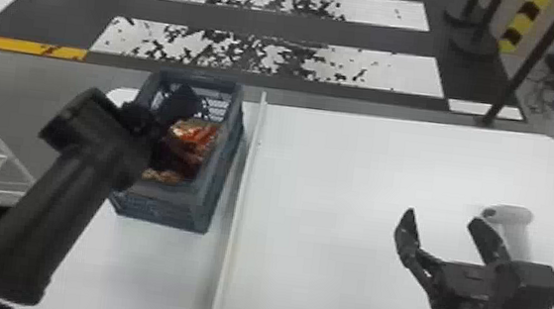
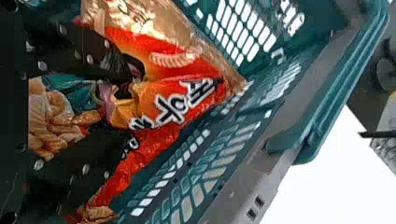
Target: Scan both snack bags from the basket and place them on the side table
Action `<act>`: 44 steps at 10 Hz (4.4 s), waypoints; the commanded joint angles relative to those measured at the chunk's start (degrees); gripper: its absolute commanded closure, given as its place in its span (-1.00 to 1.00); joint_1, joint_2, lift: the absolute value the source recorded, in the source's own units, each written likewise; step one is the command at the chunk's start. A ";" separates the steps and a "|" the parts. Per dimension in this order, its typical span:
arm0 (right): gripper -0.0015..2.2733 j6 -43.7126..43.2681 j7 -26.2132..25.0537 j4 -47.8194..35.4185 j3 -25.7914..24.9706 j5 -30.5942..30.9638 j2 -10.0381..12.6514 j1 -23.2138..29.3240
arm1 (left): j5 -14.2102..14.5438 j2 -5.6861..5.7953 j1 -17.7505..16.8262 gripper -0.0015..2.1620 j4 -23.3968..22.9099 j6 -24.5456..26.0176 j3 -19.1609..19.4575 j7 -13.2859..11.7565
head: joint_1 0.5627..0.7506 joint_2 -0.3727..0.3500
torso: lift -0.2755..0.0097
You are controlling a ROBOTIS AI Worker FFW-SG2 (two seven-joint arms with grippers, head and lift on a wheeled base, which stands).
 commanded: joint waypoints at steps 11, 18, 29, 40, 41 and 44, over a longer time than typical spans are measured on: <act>-0.96 0.88 -0.09 -0.11 0.35 0.50 0.44 0.28 | 18.80 3.13 10.49 0.98 -22.83 8.04 21.54 -5.31 | 0.41 0.29 | 0.41; -0.96 1.40 -0.09 -0.20 0.44 0.67 0.44 0.28 | 29.17 2.86 13.74 0.98 -34.69 14.89 26.11 -6.10 | 0.41 0.31 | 0.41; -0.96 2.63 -0.09 -1.17 0.79 1.11 0.53 0.80 | 37.00 0.84 18.57 0.98 -46.65 27.37 27.08 -6.10 | 0.41 0.20 | 0.41; -0.95 -0.53 -1.93 -2.66 -1.85 0.06 0.58 3.18 | 30.93 -12.17 21.65 0.98 -48.49 23.86 2.73 3.66 | 0.41 -0.70 | 0.41; -0.95 -1.23 -2.55 -2.75 -2.11 -0.29 0.58 3.26 | 29.44 -12.52 21.65 0.98 -46.29 22.27 0.54 3.83 | 0.41 -0.76 | 0.41; -0.94 -3.17 -3.60 -2.75 -2.29 -0.82 0.58 3.35 | 27.24 -13.31 21.65 0.98 -38.21 18.23 -3.42 5.94 | 0.41 -0.94 | 0.41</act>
